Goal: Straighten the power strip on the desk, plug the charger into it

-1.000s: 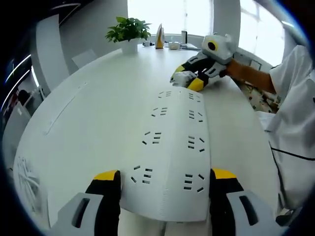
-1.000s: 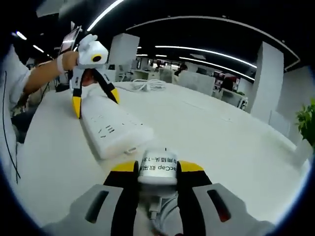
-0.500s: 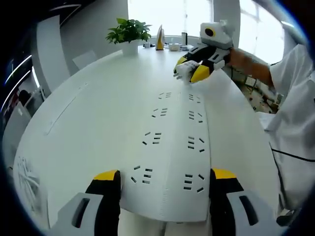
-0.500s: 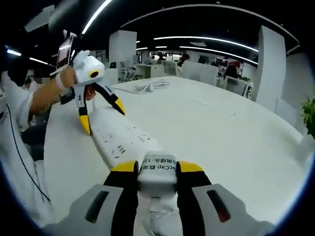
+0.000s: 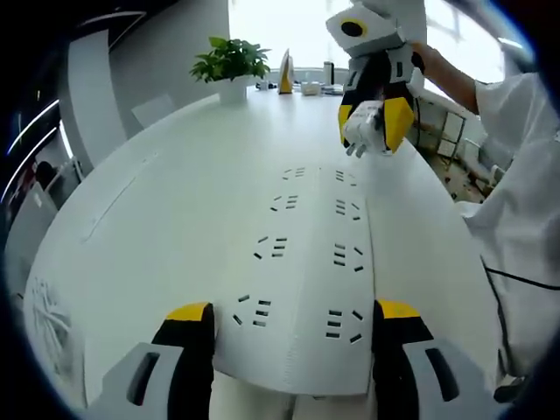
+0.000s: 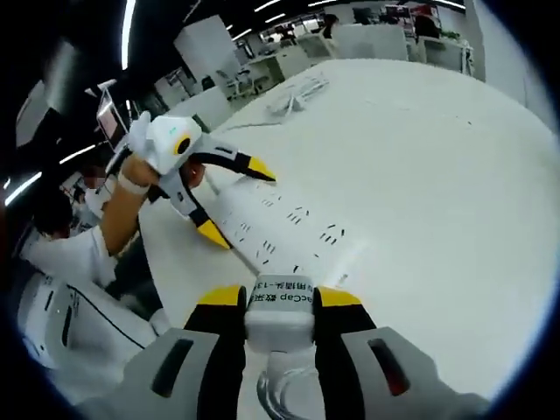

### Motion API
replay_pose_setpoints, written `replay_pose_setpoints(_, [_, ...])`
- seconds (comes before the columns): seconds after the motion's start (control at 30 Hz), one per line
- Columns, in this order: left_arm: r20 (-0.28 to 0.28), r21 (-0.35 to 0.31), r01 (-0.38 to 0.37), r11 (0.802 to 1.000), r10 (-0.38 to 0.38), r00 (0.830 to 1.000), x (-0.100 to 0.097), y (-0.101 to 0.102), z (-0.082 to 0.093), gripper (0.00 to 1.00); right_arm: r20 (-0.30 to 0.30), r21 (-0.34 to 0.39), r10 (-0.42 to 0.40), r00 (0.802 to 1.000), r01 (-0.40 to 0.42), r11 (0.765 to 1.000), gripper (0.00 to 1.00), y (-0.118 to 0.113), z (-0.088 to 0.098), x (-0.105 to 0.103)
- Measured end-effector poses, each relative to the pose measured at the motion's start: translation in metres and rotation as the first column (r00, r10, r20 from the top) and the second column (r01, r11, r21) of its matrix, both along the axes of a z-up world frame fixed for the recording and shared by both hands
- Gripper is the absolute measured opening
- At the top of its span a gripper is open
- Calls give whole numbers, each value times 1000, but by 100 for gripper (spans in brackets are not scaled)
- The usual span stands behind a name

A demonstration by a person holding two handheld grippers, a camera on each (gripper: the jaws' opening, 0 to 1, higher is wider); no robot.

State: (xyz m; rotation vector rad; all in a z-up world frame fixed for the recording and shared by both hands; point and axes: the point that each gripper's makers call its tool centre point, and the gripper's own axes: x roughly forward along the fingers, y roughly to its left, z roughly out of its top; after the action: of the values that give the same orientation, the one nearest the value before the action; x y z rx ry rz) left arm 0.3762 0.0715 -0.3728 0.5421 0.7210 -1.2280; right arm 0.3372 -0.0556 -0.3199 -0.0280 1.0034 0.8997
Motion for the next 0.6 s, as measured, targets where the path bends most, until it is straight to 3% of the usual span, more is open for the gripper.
replay_pose_setpoints(0.23, [8,-14,1,1000,-1,1000,2,-1,0,74,-76,-52,-68,995,65,997,29,-1,-13,1])
replay_pose_setpoints(0.5, [11,-19,2,1000,-2,1000,1,-2,0,74,-151,-60,-108,983,100,993,28,0,-17,-2])
replay_pose_setpoints(0.53, [11,-20,1,1000,-1,1000,1,-2,0,74,-186,-99,-110,976,92,991,28,-2,-19,-5])
replay_pose_setpoints(0.6, [13,-22,2,1000,-2,1000,1,-2,0,74,-171,-103,-108,979,91,991,28,0,-17,-2])
